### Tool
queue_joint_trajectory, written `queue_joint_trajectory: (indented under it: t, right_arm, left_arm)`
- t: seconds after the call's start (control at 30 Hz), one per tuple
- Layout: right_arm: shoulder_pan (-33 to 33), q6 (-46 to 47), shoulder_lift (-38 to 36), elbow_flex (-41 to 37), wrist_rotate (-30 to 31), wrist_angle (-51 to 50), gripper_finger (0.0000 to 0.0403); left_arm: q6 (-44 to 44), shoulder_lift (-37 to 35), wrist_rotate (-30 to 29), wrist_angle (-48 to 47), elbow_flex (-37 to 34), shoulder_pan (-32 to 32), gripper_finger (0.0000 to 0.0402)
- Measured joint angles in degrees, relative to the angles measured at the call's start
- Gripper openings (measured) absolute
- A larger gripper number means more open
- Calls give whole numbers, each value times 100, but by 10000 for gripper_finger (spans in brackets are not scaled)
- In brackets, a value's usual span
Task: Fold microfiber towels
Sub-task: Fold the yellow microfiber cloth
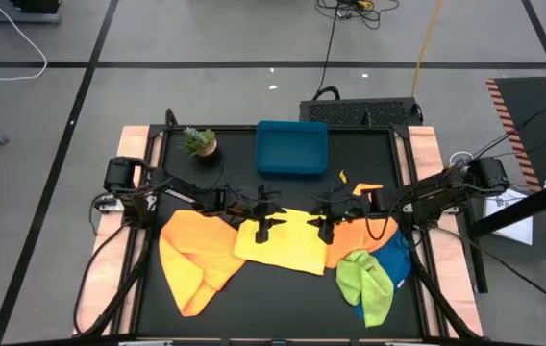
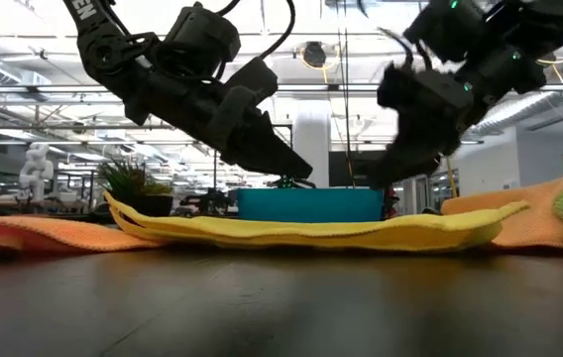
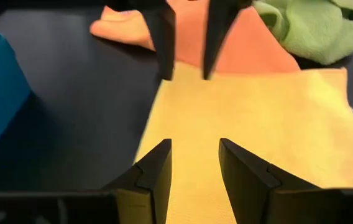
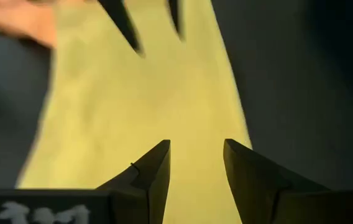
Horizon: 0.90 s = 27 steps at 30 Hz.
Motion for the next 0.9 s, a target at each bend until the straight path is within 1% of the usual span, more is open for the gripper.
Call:
queue_joint_trajectory:
  t: [0.13, 0.23, 0.37, 0.5, 0.67, 0.9]
  right_arm:
    - [-209, 203, 0, -4, -225, -778, 143]
    - [-293, 228, 0, -4, -230, -1053, 143]
    - [-381, 112, 0, -7, -237, -1131, 143]
    - [-482, 5, 0, -7, -254, -1162, 143]
    - [-591, -193, 0, -7, -394, -1401, 143]
    - [-716, -164, 0, -9, -415, -1725, 143]
  left_arm:
    - [-54, 0, 47, -147, 0, -131, 136]
    - [-48, 0, 301, -359, 0, -265, 136]
    - [-25, 0, 337, -656, 0, -472, 136]
    - [-72, 0, 198, -819, 0, -613, 136]
    - [-288, 0, 160, -985, 0, -706, 136]
    - [-481, 0, 162, -1464, 0, -781, 136]
